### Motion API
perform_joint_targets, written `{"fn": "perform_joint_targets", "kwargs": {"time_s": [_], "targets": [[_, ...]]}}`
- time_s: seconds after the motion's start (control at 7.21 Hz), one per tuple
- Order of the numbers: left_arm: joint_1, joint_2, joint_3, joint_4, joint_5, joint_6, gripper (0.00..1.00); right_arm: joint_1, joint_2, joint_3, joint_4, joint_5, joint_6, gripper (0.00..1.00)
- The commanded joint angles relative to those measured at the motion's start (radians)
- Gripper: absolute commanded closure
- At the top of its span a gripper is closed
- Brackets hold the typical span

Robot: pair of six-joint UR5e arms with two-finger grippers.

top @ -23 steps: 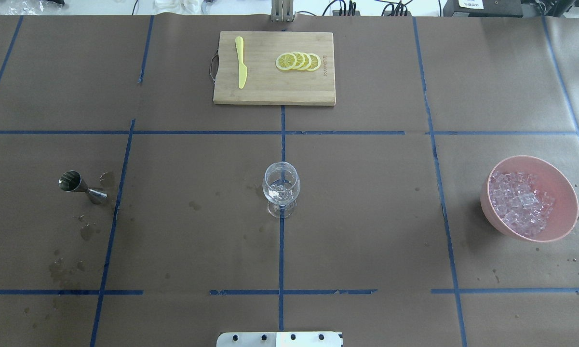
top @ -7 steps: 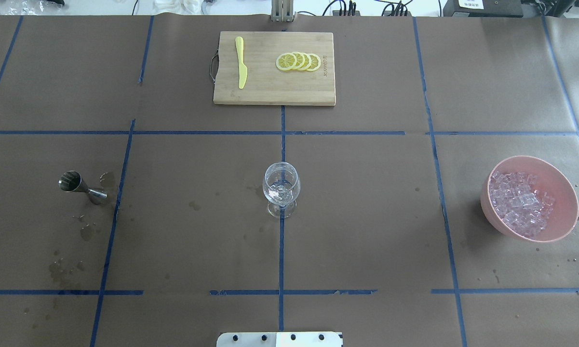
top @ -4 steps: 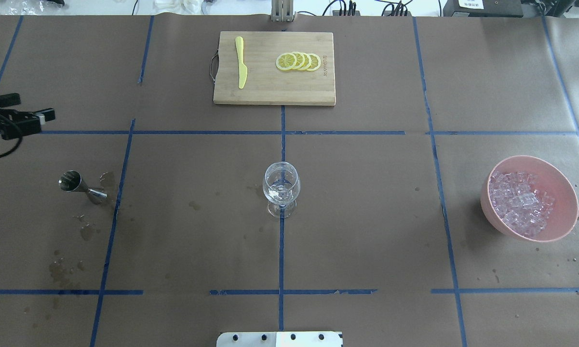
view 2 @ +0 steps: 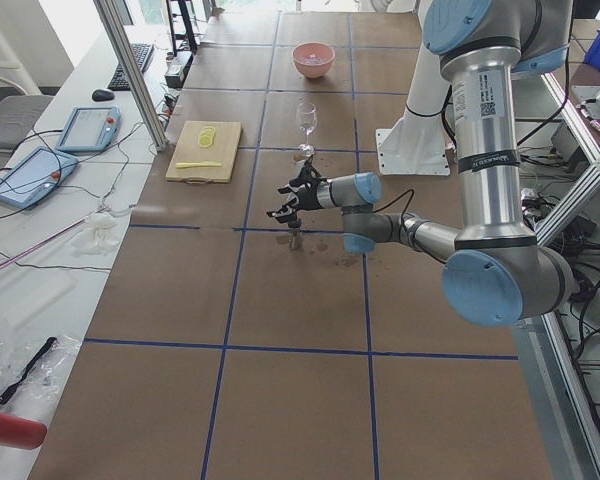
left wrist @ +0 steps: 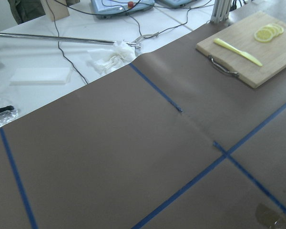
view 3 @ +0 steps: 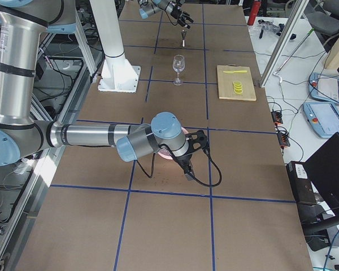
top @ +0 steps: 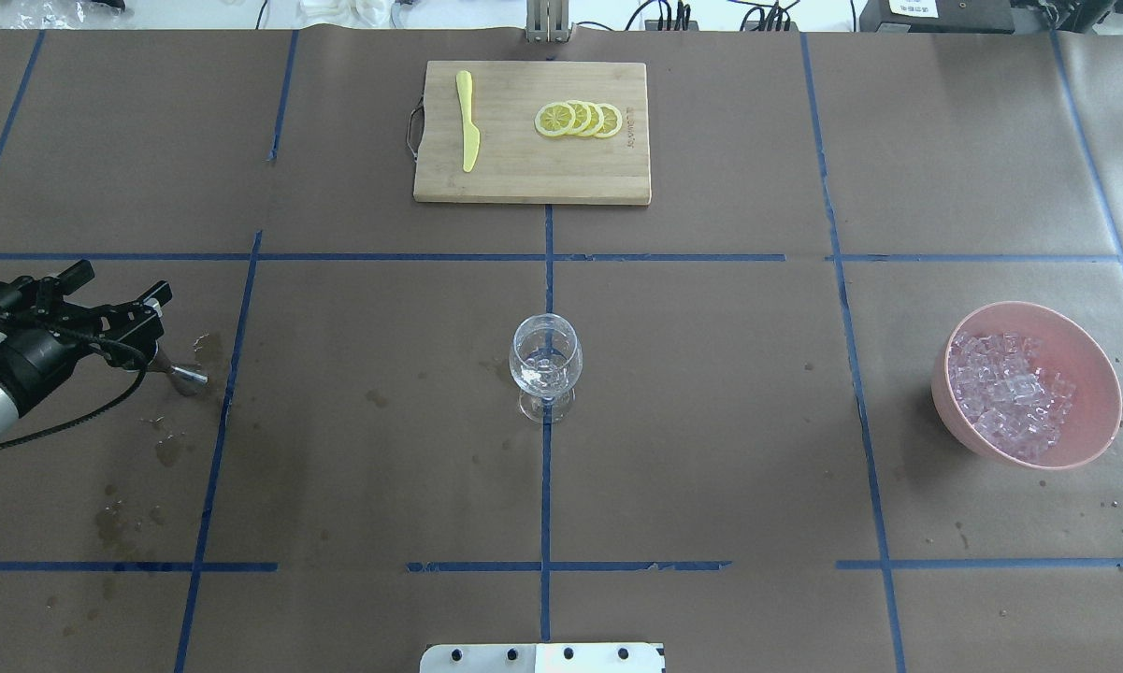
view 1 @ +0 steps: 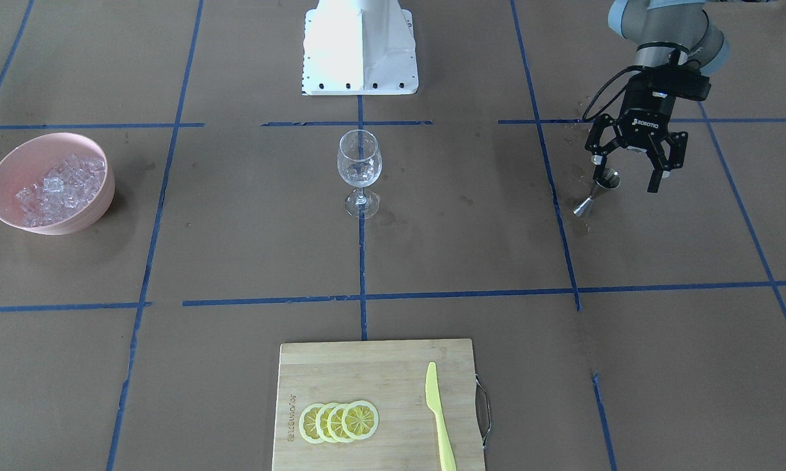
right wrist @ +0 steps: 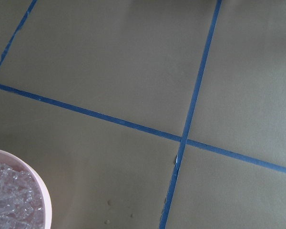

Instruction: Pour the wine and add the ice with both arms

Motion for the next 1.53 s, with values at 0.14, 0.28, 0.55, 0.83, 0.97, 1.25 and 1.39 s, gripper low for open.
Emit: {"fn": "perform_joint_targets", "kwargs": {"time_s": [0.14, 0.28, 0.55, 0.83, 0.97, 1.25, 1.39], "targets": [[0.185, 0.007, 0.086, -0.012, 0.302, -0.11, 0.0, 0.0, -0.017, 0.003, 0.025, 0.0, 0.0, 0.0], [0.186, 0.006, 0.115, -0.012, 0.328, -0.137, 0.0, 0.0, -0.017, 0.003, 0.028, 0.0, 0.0, 0.0], [0.203, -0.004, 0.158, -0.012, 0.342, -0.157, 0.0, 0.0, -0.017, 0.001, 0.027, 0.0, 0.0, 0.0], [0.217, -0.019, 0.187, -0.012, 0.343, -0.176, 0.0, 0.0, -0.025, 0.001, 0.028, 0.0, -0.001, 0.0], [0.226, -0.03, 0.215, -0.012, 0.345, -0.196, 0.0, 0.0, -0.025, 0.001, 0.028, 0.0, -0.001, 0.0], [0.229, -0.05, 0.253, -0.012, 0.345, -0.207, 0.17, 0.0, -0.025, 0.001, 0.028, 0.0, -0.001, 0.0], [0.232, -0.051, 0.256, -0.012, 0.345, -0.21, 0.33, 0.0, -0.025, 0.001, 0.028, 0.0, -0.001, 0.0]]}}
